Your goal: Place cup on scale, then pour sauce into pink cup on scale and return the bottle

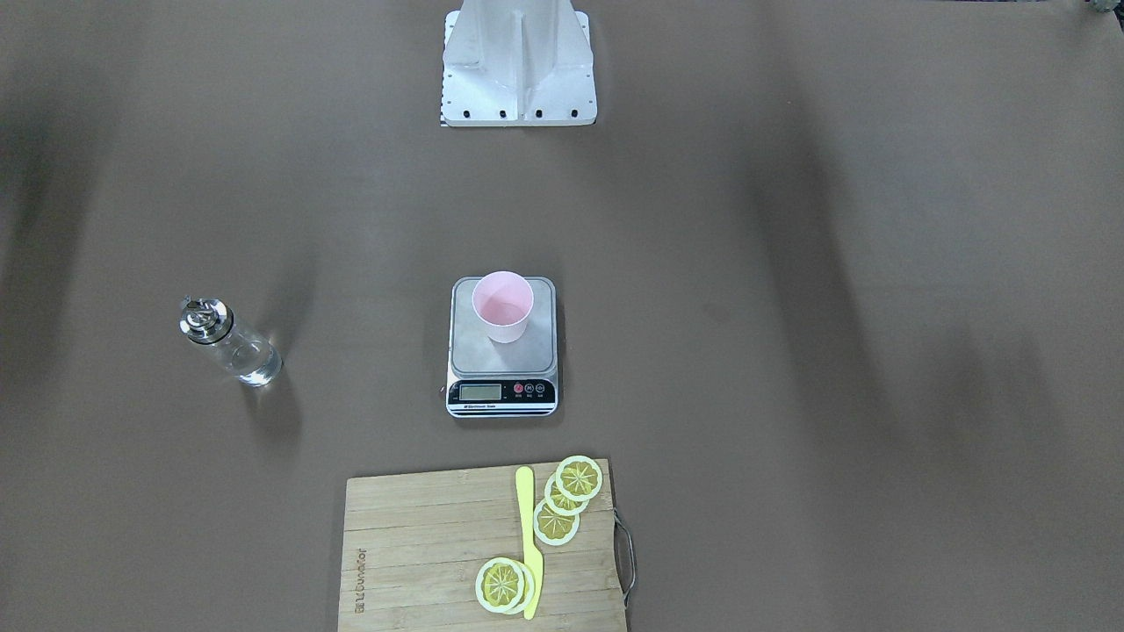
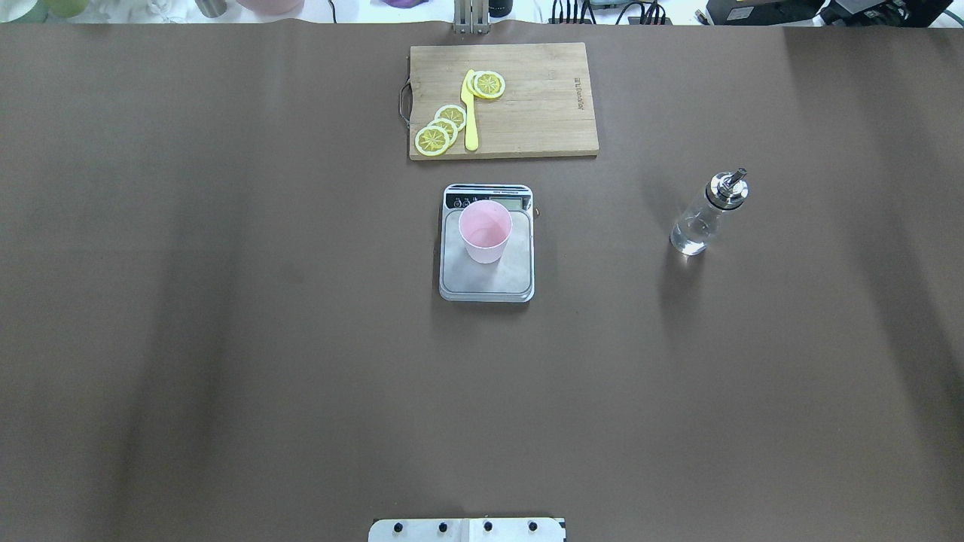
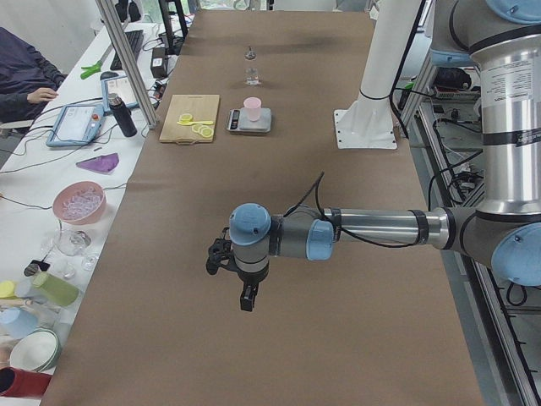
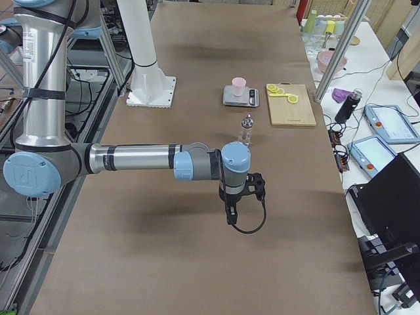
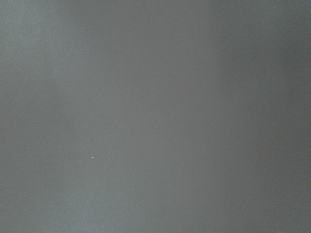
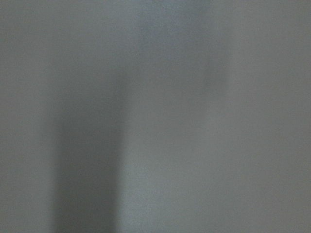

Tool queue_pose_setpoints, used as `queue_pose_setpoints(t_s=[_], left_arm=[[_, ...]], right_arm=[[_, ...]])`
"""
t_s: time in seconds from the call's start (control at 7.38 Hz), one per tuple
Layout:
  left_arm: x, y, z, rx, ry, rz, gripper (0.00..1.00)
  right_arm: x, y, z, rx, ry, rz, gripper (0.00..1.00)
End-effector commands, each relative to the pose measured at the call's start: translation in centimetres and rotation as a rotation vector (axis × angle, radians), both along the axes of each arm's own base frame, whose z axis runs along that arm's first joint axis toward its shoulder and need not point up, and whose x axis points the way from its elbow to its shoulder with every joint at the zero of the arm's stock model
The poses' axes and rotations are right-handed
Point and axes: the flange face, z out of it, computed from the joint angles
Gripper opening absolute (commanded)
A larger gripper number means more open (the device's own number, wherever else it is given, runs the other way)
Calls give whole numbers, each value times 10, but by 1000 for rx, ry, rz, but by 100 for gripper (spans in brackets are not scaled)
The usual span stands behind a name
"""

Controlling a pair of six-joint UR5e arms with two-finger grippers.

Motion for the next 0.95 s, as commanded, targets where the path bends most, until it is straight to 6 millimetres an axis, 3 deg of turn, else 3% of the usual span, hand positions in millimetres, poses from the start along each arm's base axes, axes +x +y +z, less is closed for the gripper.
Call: queue_pose_setpoints(t_s=[0.0, 0.81], left_arm=[[1, 2, 0, 0, 0, 2, 99], [1, 4, 0, -3, 0, -1, 99]], right_arm=[[0, 6, 1, -3, 0, -1, 100], [-4, 9, -3, -26, -59, 6, 100]])
